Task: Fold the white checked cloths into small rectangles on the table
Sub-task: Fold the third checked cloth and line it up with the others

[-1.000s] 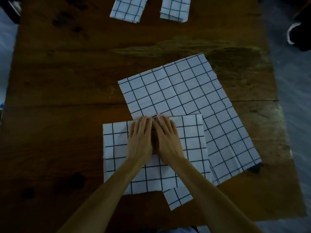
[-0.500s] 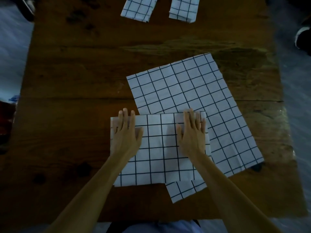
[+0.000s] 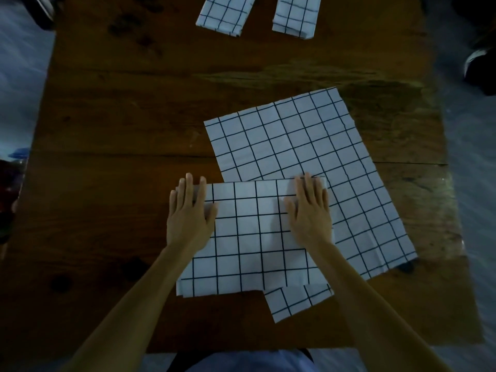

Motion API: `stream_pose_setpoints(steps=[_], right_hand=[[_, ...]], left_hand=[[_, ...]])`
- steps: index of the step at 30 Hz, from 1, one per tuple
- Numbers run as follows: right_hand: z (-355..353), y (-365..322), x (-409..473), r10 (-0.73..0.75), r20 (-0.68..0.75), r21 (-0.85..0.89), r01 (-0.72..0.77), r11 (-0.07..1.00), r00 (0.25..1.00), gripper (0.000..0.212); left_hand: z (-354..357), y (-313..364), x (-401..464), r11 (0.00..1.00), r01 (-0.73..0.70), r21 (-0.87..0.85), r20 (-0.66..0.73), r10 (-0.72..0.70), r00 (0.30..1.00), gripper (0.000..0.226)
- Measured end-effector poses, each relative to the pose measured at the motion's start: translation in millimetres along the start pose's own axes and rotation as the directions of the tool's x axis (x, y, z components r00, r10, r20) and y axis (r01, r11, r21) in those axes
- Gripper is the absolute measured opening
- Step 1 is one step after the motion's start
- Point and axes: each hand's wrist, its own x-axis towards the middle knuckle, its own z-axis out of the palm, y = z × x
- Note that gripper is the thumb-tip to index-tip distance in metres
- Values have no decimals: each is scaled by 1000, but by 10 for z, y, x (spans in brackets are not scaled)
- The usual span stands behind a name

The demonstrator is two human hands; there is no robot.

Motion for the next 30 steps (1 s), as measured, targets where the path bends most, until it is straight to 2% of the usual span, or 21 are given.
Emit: stream_pose_setpoints(steps=[2, 3, 6, 8, 10, 12, 16, 19, 21, 22, 24, 26, 30], right_hand=[[1, -106, -4, 40, -37, 41, -38, 998, 999, 64], [0, -182, -7, 29, -71, 58, -25, 998, 997, 62], [99, -506, -25, -216, -82, 123, 225, 967, 973, 55], [185, -687, -19, -312, -1, 149, 309, 939, 950, 60], [232, -668, 2, -295, 21, 104, 291, 951, 955, 65], [191, -492, -8, -241, 2, 20, 241, 970, 970, 61], [67, 3, -78, -55, -27, -43, 53, 998, 998, 57], [30, 61, -98, -13, -33, -58, 11, 998, 999, 59], [24, -81, -108, -28, -61, -28, 27, 999, 998, 57], [47, -180, -104, -82, -57, -24, 81, 996, 995, 54], [150, -403, -98, -265, 27, -32, 266, 964, 964, 59], [252, -591, -88, -364, 108, -31, 370, 929, 925, 70], [203, -440, -76, -241, 14, -22, 241, 970, 971, 56]], left_hand=[[-50, 181, -23, 1000, 15, -16, -40, -16, 999, 66], [-60, 304, -33, 999, -30, -16, -72, 28, 997, 66], [38, 657, -54, 977, -202, -69, -54, 198, 979, 73], [163, 705, -53, 974, -181, -135, 10, 184, 983, 75], [209, 559, -81, 988, -131, -83, 17, 133, 991, 69], [180, 346, -105, 995, -92, -29, 10, 92, 996, 66], [87, 118, -148, 999, -1, -54, -29, 0, 1000, 66], [50, 203, -169, 995, 51, -83, -38, -54, 998, 68], [31, 381, -189, 997, -33, -74, -60, 28, 998, 68], [50, 494, -188, 991, -110, -71, -57, 106, 993, 67], [144, 694, -179, 971, -215, -106, -29, 213, 977, 69], [249, 720, -169, 965, -217, -146, -21, 217, 976, 75], [258, 236, -222, 988, -154, 16, -13, 154, 988, 64]])
